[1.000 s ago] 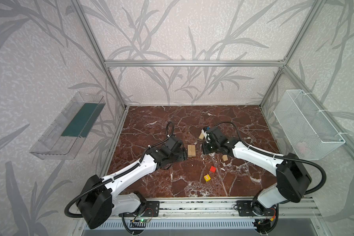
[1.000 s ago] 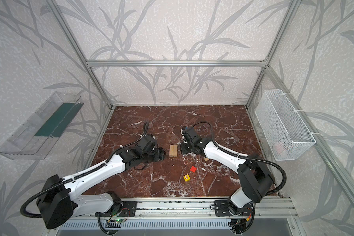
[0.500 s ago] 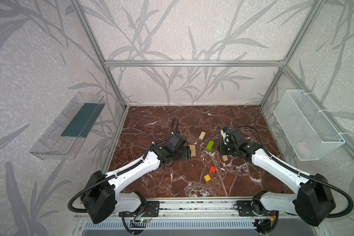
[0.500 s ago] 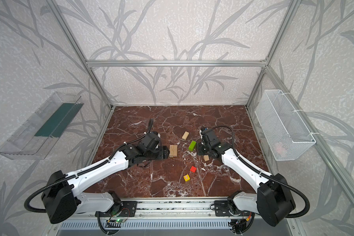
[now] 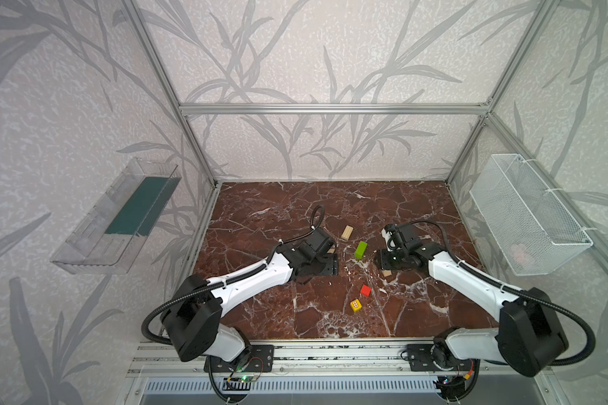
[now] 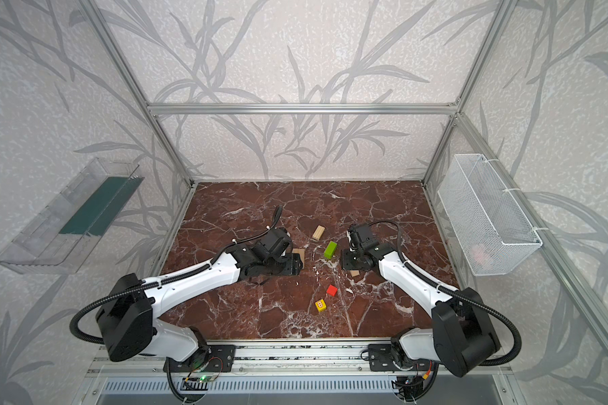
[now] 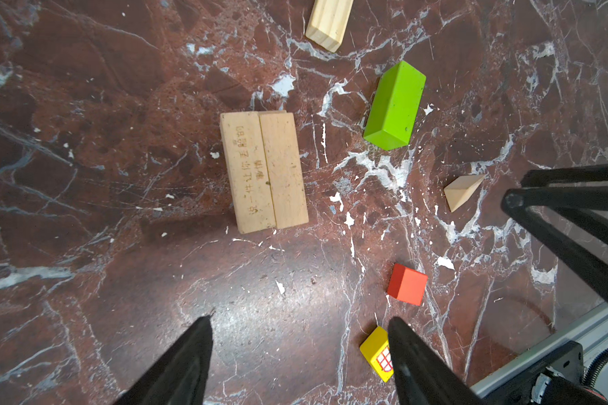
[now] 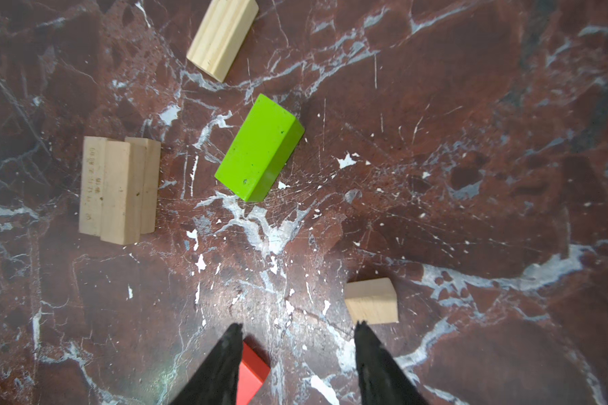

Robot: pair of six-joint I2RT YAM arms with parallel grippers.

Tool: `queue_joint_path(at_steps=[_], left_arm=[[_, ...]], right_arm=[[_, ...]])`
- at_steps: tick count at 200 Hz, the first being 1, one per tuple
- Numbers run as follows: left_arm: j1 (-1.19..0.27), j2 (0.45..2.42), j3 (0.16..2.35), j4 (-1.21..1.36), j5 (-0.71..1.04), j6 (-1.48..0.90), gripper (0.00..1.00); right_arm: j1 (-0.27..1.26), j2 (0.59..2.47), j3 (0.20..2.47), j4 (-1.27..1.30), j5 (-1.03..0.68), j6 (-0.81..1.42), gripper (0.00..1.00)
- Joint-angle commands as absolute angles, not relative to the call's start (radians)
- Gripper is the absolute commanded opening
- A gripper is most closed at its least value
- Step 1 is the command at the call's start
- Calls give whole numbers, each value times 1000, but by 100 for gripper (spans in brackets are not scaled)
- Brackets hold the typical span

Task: Build the wood block tower
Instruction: 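Withdraw the right gripper and move it toward the green block, then grasp the green block with the right gripper and lift it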

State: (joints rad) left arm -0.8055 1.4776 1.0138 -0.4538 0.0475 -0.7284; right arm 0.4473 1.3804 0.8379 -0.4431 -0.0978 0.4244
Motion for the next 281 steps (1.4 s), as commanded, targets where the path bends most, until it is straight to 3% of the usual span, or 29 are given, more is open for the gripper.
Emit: queue_joint_path(at_steps=[1, 65, 139, 214, 281], left_arm=[[-813, 1486, 1048, -426, 39, -727, 76], [-813, 1490, 1031, -386, 31, -738, 76], [-813, 1477, 1025, -395, 13, -724, 78], [-810, 1415, 1006, -434, -54, -695, 88], [-807, 1357, 957, -446, -69, -702, 97]], right_arm=[[460, 1445, 899, -401, -108, 471, 56], [481, 1643, 1015, -314, -103, 598, 71], [512, 1827, 1158, -357, 18, 692, 71], [530, 1934, 1257, -347, 2, 645, 56], [548, 1990, 1327, -461, 39, 493, 49]])
